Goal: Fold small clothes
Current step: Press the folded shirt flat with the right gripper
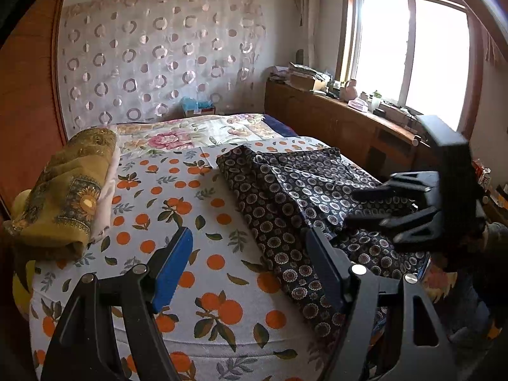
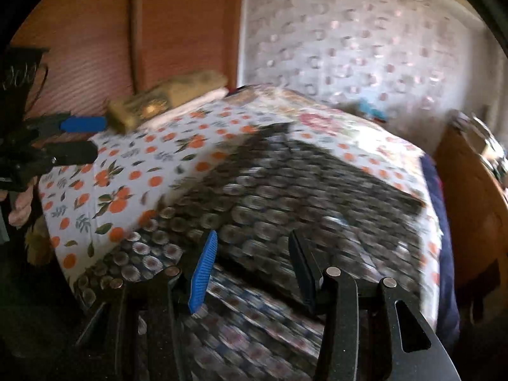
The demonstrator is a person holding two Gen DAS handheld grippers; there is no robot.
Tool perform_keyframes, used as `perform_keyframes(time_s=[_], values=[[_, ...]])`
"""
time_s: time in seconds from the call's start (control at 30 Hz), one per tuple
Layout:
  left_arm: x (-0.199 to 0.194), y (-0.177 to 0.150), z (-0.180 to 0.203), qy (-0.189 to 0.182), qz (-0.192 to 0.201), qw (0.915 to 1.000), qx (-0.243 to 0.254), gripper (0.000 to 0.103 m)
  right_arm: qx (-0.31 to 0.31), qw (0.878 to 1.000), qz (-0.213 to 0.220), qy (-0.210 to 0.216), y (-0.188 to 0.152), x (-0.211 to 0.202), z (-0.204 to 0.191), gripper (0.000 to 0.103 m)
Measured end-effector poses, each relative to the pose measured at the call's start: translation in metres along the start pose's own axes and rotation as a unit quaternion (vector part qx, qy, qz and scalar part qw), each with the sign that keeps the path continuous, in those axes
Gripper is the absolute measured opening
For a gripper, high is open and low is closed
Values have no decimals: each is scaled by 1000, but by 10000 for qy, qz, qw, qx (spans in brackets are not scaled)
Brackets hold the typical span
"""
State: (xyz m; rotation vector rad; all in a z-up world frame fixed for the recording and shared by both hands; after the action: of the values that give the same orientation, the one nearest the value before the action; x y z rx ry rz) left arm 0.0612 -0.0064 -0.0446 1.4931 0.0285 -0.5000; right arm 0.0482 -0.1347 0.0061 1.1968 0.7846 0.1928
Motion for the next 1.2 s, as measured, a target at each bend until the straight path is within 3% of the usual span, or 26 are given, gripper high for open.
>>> perform_keyframes(time_s=[0.17,0.37,0.4,0.43,0.47,0.5,0.7,0.83,0.93,1.0,1.1,1.2], values=[[-2,-3,-4,39,-9,10000,-32,75,-409,9983,-321,255,0,30,-25,49],[-3,-7,-7,42,-39,9999,-97,75,-650,9960,-595,112,-2,44,-28,49],[-3,-8,-7,33,-48,9999,-95,75,-670,9963,-545,-17,0,51,-27,48],[-3,-8,-7,30,-51,9999,-92,75,-686,9966,-433,-153,2,47,-24,39],[-3,-9,-6,24,-58,9999,-91,75,-671,9968,-403,-161,4,47,-18,7],[-3,-9,-6,17,-65,9999,-85,75,-667,9968,-363,-256,7,45,-11,4],[-2,-12,-5,18,-85,9999,-107,75,-240,9956,-148,-899,37,38,57,4],[0,-13,-2,-7,-112,9999,-103,75,102,9885,-101,-1503,54,35,113,4],[1,-14,-1,-27,-136,9999,-88,75,477,9805,-152,-1902,61,38,153,8],[2,-15,0,-25,-164,9998,-55,75,557,9717,-132,-2291,67,35,170,28],[3,-16,-1,-16,-194,9998,-67,75,803,9717,102,-2221,75,22,179,49],[5,-17,-2,-31,-212,9997,-96,75,866,9716,141,-2199,70,14,178,51]])
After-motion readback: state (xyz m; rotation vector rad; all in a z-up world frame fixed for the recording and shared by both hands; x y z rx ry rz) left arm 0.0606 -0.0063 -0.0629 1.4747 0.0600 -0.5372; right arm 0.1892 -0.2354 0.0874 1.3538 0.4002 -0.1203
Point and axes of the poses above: each gripper's, at about its wrist camera, not at the fingertips, and x roughly the way its jaws point, z to its right, y to its top, the point moved 1 cm from there along x, roughly the way its jaws point, and after that the axes turned 15 degrees about z, right-handed, at the moved point
